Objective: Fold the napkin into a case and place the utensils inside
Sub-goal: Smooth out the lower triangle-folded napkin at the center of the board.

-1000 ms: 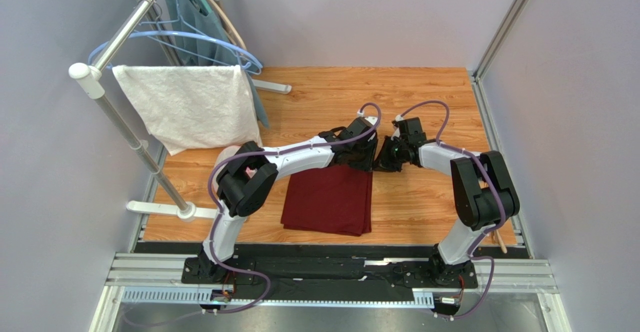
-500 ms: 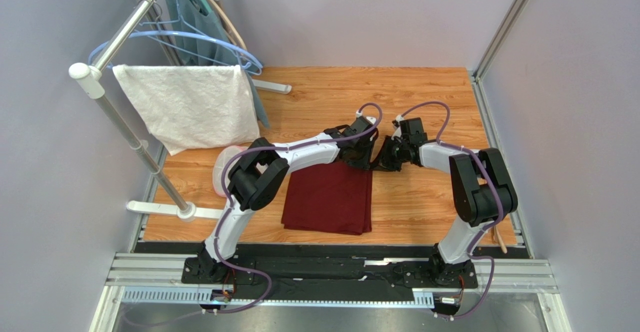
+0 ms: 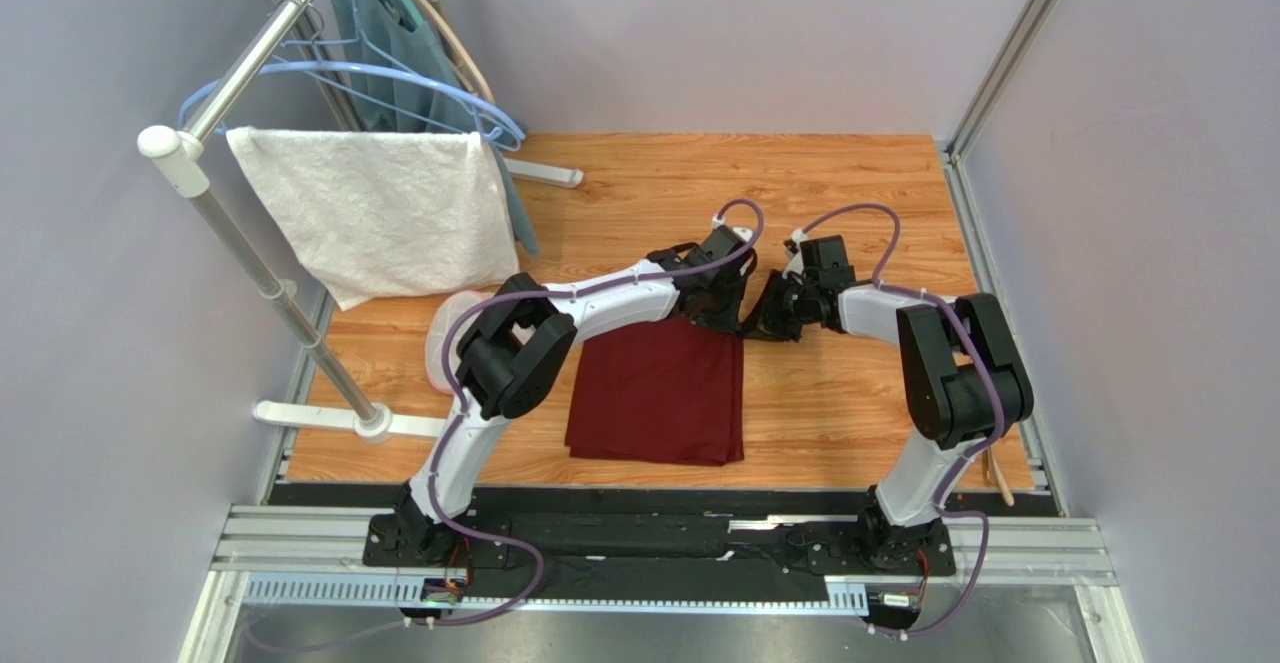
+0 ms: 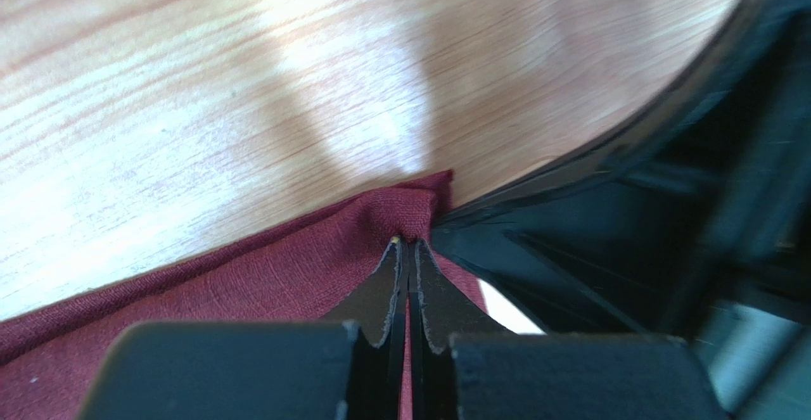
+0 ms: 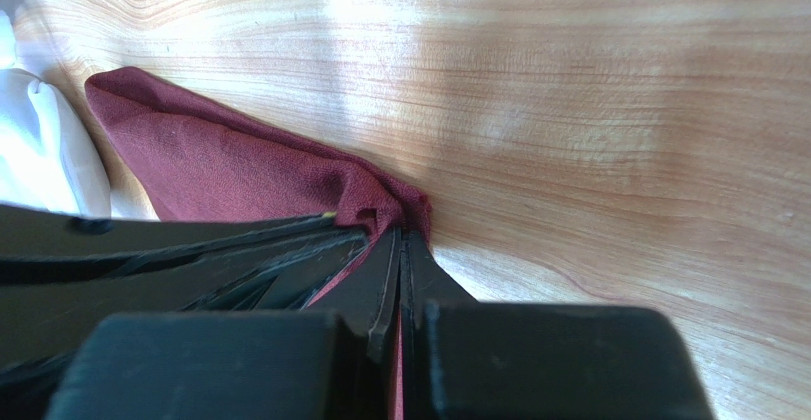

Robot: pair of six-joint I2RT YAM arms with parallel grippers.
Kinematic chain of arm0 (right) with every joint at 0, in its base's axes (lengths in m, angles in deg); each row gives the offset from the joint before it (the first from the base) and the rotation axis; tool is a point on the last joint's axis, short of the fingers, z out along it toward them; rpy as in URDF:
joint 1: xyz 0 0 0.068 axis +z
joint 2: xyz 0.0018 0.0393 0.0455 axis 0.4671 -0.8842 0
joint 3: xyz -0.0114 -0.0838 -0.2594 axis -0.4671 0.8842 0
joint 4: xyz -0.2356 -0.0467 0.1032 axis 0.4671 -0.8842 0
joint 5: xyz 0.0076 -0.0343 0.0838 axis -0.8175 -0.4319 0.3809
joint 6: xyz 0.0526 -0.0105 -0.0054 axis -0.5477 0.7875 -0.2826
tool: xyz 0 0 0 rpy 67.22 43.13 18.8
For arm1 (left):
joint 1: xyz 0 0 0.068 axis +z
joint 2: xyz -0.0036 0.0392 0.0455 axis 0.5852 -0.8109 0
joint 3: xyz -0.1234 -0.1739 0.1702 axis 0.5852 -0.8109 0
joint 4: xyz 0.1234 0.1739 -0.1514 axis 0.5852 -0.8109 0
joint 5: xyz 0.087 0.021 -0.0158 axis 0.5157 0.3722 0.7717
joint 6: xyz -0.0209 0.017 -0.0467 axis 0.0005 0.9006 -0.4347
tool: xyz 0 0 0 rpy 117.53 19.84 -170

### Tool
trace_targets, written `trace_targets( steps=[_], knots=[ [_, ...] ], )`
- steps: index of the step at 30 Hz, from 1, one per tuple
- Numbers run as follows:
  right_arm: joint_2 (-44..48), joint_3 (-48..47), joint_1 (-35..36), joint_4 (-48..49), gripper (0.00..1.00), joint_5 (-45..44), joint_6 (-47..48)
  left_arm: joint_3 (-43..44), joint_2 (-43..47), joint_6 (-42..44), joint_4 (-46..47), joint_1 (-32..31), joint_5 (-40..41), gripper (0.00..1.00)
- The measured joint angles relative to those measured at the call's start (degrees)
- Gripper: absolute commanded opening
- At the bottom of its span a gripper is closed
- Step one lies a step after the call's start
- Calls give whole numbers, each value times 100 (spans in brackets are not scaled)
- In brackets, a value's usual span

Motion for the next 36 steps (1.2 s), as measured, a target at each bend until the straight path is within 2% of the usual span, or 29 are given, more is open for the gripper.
trace_targets(
  steps=[10, 13, 17, 18, 21, 22, 29, 32, 36],
  knots=[
    [0, 31, -2, 61, 0, 24, -33, 372, -96, -105, -81, 44, -282, 1],
    [0, 31, -15, 50, 0, 20, -55, 439, -216, -111, -129, 83, -319, 21],
    [50, 11, -13, -81, 0, -76, -31, 376, -221, -131, -122, 155, -391, 60],
    [101, 7, -13, -181, 0, -129, -11, 306, -179, -111, -94, 166, -402, 62],
    [400, 9, -13, -673, 4, -337, 81, -160, 192, -120, -76, 173, -487, 63],
    [538, 17, -13, -815, 8, -411, 105, -345, 385, -125, -98, 166, -516, 62],
    [2385, 870, 155, -1510, 19, -560, 238, -2031, 2430, -120, 201, -310, -817, 49],
    [3075, 1574, 527, -1554, 19, -407, 164, -2691, 2911, -190, 474, -743, -1003, 50],
    [3834, 2424, 831, -1637, 11, -151, -66, -3272, 2892, -258, 634, -1281, -1119, 52]
  ],
)
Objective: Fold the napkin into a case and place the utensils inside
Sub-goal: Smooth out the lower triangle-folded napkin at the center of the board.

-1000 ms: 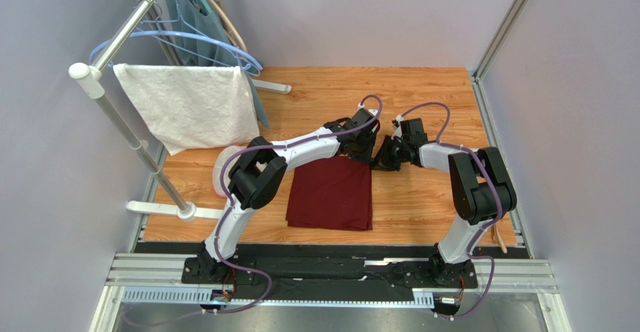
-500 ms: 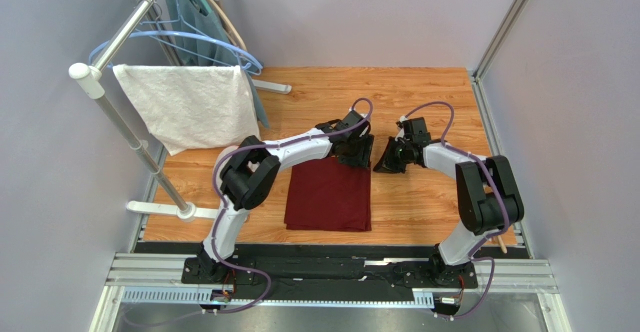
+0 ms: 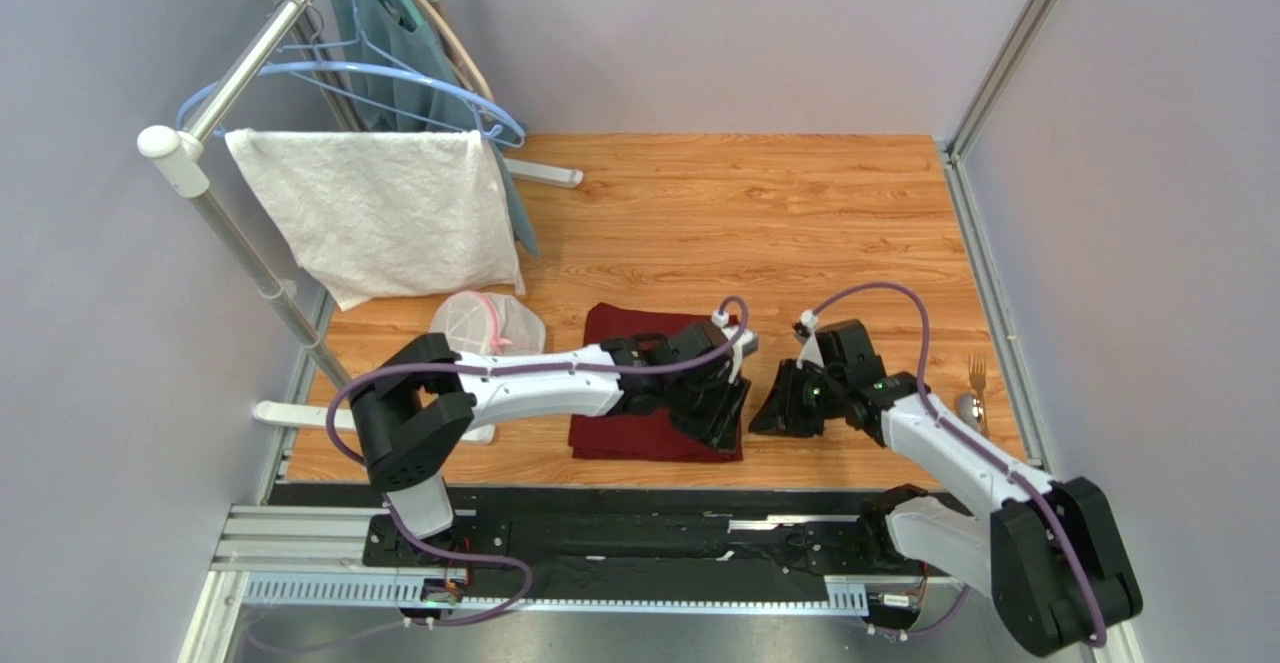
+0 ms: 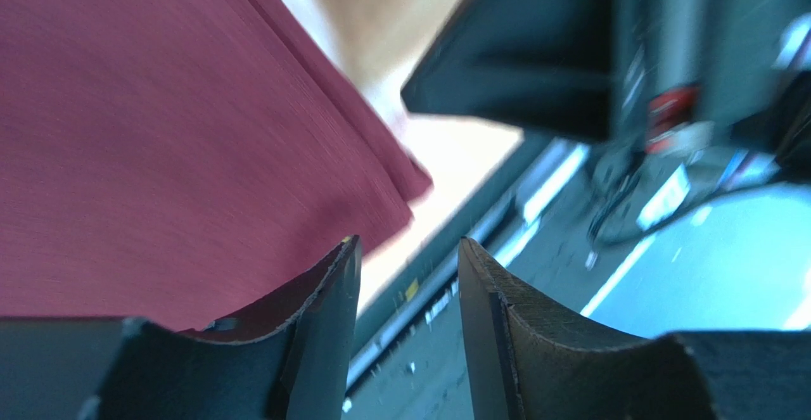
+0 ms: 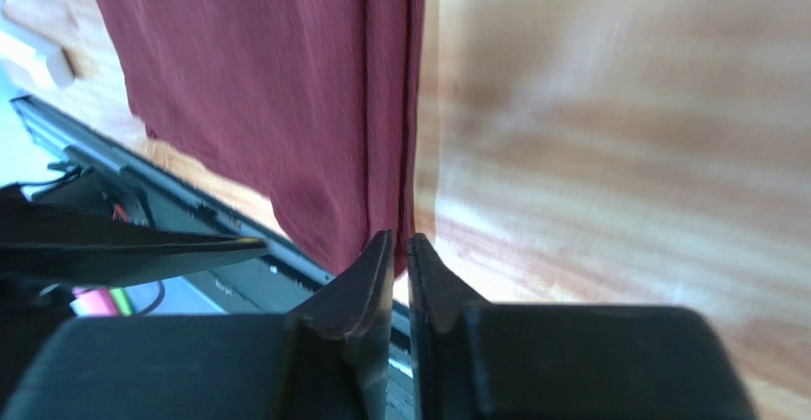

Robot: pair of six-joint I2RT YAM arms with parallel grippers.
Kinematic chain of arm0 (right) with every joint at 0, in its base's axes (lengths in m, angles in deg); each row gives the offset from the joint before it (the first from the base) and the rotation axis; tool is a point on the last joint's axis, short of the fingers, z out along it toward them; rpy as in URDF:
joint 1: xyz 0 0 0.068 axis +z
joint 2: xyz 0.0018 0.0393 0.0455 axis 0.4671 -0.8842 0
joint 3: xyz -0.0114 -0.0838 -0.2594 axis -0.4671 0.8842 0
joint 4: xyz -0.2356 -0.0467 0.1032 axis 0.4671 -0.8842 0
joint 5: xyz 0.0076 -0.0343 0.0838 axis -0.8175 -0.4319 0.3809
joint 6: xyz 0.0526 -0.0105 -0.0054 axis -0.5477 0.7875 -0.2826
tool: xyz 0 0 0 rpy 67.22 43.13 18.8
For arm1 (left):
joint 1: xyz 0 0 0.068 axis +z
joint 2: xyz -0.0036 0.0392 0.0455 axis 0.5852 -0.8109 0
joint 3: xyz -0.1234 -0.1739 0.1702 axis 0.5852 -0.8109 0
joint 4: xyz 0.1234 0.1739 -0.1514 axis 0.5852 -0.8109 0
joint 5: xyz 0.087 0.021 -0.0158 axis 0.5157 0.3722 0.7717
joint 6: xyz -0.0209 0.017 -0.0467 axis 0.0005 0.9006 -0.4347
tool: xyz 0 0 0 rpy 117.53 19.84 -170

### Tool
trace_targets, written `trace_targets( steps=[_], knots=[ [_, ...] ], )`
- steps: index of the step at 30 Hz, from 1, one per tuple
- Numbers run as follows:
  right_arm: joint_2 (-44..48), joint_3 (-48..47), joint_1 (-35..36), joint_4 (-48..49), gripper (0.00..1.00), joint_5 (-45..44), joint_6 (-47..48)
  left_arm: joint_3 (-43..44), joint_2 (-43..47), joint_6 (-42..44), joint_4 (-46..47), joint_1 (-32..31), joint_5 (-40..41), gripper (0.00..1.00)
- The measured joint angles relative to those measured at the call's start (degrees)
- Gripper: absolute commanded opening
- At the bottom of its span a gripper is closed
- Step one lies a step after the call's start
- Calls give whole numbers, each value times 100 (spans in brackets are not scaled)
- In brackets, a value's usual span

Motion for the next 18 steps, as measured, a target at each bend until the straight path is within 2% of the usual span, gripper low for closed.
trace_targets(
  steps=[4, 10, 14, 18],
  knots=[
    [450, 461, 170, 63, 4, 166, -293, -90, -275, -66, 4, -310, -33, 52],
    [702, 634, 612, 164, 0, 186, -605, -63, -533, -109, -33, -348, 127, 51],
    [835, 634, 664, 201, 0, 184, -691, 96, -634, -103, -149, -348, 310, 49],
    [831, 634, 662, 227, 0, 177, -748, 247, -686, -103, -258, -354, 439, 56]
  ],
)
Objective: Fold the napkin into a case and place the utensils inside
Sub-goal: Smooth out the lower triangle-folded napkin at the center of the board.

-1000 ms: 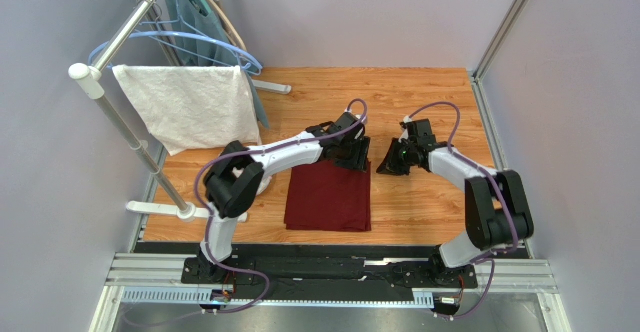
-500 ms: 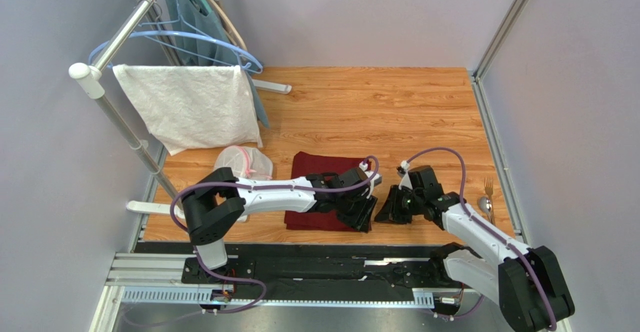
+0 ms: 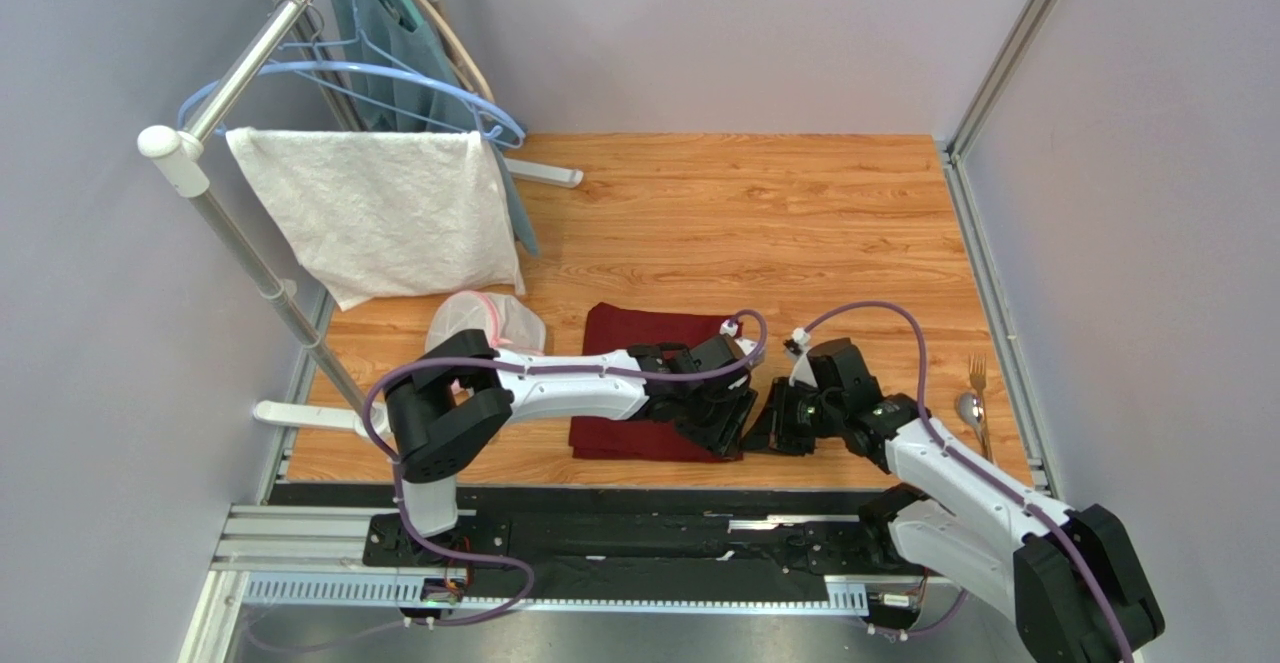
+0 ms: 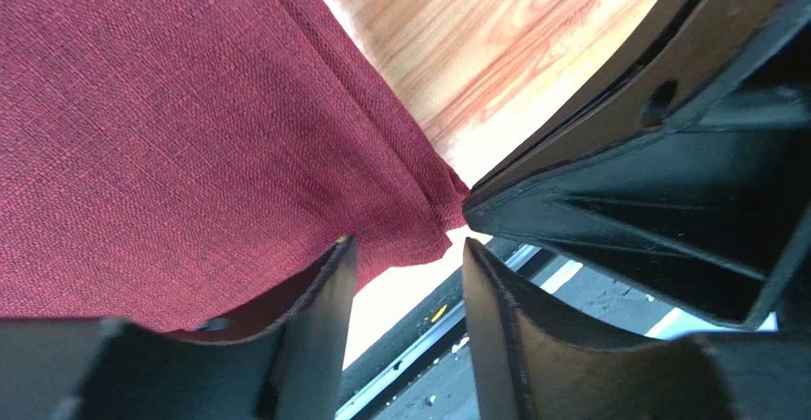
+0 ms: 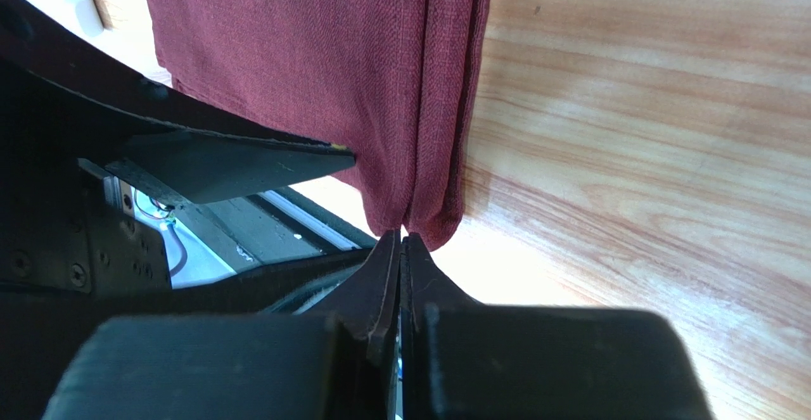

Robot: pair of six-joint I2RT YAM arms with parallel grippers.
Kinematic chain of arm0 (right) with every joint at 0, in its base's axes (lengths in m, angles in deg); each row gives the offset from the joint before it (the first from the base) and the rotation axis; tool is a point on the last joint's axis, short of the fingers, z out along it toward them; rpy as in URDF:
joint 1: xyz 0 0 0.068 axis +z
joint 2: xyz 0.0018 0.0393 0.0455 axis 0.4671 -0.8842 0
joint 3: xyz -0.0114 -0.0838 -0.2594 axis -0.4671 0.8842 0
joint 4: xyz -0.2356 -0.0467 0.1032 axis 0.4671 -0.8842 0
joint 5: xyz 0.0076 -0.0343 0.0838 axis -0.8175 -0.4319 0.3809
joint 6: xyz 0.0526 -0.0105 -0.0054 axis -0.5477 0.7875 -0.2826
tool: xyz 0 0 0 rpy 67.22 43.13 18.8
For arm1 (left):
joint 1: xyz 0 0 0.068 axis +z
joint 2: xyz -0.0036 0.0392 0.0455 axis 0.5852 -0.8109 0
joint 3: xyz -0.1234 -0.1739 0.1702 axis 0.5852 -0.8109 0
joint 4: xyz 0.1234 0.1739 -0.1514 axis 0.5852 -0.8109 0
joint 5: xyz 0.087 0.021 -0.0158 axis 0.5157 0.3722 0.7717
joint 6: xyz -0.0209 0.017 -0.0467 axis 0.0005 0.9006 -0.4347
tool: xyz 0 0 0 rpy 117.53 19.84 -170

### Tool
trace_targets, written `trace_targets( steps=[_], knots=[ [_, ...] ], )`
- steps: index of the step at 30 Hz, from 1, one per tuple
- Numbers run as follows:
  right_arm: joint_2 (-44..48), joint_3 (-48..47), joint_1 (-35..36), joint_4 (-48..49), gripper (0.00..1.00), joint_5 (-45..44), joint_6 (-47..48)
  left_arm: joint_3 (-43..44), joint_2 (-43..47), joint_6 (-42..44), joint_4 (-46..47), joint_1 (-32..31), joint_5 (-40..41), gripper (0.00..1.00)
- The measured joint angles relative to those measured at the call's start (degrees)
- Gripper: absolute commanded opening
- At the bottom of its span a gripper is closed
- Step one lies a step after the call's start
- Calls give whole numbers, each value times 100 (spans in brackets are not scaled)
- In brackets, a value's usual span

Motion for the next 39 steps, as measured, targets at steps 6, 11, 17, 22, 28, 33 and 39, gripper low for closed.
trace_targets(
  steps=[6, 11, 17, 22, 28, 33, 39],
  knots=[
    [-334, 2, 2, 254, 0, -17, -35, 192, -153, 0, -164, 0, 105, 53],
    [-599, 127, 2, 544, 0, -50, -72, 306, -372, -2, -236, 0, 107, 48],
    [-776, 280, 0, 774, 0, -72, -181, 389, -463, -7, -264, -7, 103, 25],
    [-859, 319, 0, 977, 0, -22, -264, 428, -479, -13, -302, -7, 101, 4],
    [-883, 356, 0, 1093, 0, 11, -348, 466, -452, -24, -319, -11, 37, 0],
    [-815, 396, 0, 1104, 0, -31, -369, 468, -247, -87, -345, -11, -55, 0],
    [-776, 426, 0, 1104, 0, -59, -400, 468, -131, -136, -330, -11, -116, 0]
  ],
)
